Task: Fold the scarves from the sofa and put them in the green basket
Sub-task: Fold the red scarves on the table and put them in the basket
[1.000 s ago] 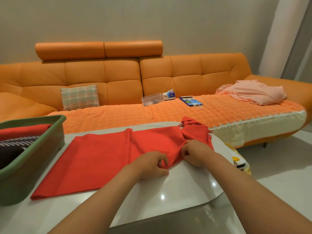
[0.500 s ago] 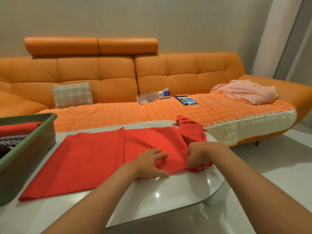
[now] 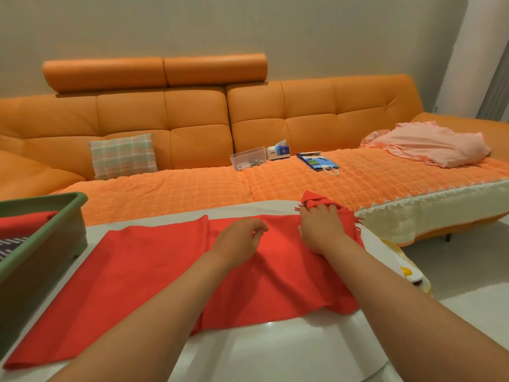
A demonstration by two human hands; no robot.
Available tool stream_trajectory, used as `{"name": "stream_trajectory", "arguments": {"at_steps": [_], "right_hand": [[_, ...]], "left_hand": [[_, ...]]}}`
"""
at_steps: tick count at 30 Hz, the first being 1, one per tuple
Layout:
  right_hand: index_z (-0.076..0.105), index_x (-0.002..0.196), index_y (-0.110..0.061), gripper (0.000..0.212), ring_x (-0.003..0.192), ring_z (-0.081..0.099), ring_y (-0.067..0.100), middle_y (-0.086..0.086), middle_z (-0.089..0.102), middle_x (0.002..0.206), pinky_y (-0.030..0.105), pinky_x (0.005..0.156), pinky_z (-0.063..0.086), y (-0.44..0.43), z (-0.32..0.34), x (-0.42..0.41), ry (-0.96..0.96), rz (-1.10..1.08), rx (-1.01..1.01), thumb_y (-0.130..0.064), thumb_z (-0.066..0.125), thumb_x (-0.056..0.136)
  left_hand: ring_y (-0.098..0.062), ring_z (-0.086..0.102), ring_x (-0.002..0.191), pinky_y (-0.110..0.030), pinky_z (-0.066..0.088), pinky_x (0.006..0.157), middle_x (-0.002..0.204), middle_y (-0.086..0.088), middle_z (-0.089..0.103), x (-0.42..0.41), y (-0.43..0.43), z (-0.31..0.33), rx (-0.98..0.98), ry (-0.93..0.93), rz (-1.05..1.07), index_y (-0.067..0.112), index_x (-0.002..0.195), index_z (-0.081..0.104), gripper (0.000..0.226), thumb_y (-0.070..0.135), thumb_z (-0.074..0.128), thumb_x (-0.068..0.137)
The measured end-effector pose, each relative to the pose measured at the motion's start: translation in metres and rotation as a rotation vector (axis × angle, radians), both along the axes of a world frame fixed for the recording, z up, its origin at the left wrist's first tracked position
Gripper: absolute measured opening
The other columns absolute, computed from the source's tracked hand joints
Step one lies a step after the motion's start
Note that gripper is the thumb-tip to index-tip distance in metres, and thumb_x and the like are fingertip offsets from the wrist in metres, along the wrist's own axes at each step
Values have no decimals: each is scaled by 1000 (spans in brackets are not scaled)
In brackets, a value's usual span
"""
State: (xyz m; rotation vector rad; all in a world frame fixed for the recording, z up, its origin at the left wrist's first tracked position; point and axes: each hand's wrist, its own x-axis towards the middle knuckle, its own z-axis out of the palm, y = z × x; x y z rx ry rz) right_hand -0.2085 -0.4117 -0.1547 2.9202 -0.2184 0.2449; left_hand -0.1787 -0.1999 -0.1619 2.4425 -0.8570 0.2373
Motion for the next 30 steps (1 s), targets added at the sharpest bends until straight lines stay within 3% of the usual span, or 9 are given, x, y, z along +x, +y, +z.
{"name": "stream_trajectory", "arguments": {"at_steps": [4,8,10,13,16,18,21,26,30], "right_hand": [[72,99,-28,21,118,48,27,0,67,112,49,105,27,6,3,7,-102,91,-22,-30,52,92],[68,65,-27,13,87,66,15,-9,74,82,28,76,45,17,15,-3,68,347,381,-22,64,76],[78,74,-24,11,74,67,7,-11,75,77,26,70,53,21,14,-8,292,358,622,-22,67,77],[80,91,-24,17,84,68,7,-7,77,91,29,83,55,18,11,-4,165,318,810,-22,64,87],[72,120,-19,30,115,62,14,-1,70,122,22,99,42,10,8,7,-22,256,704,-14,54,97],[64,131,-24,35,119,60,19,0,67,127,28,99,44,8,3,10,77,238,565,-24,58,96],[74,109,-31,23,108,64,21,-3,71,113,31,85,49,8,-7,16,142,168,417,-39,67,89],[69,103,-14,22,99,65,34,12,71,106,35,71,45,-9,1,36,-396,-140,506,-27,54,96],[58,116,-10,25,107,60,36,14,63,116,37,77,44,-10,0,42,-388,-244,532,-11,47,94]], "left_hand": [[-18,61,104,-33,47,93,111,0,68,26,-1,-3,-35,-42,22,17,115,67,30,4,53,91],[-18,45,129,-30,35,109,136,1,55,35,-1,-4,70,-57,-32,22,136,54,57,1,57,83],[-15,41,132,-31,34,111,141,4,52,35,-3,-6,156,-25,-80,28,139,54,65,-2,50,81],[-18,56,120,-34,44,101,125,1,66,37,-5,-10,211,71,-90,23,121,70,49,1,44,85],[-21,53,118,-34,41,100,123,0,66,38,-6,-13,234,12,-55,22,129,64,37,18,51,95],[-21,48,115,-36,41,98,119,3,61,42,-5,-13,330,-63,-46,30,129,63,35,31,56,94],[-18,53,107,-39,47,91,108,6,55,49,-6,-11,289,-31,-33,34,109,72,23,36,54,96],[-19,57,91,-35,43,78,106,-1,55,53,-10,-8,-209,-160,159,17,105,64,17,16,48,99],[-28,56,111,-42,43,95,116,-6,57,61,-4,-29,30,-72,116,18,115,60,22,22,51,96]]}}
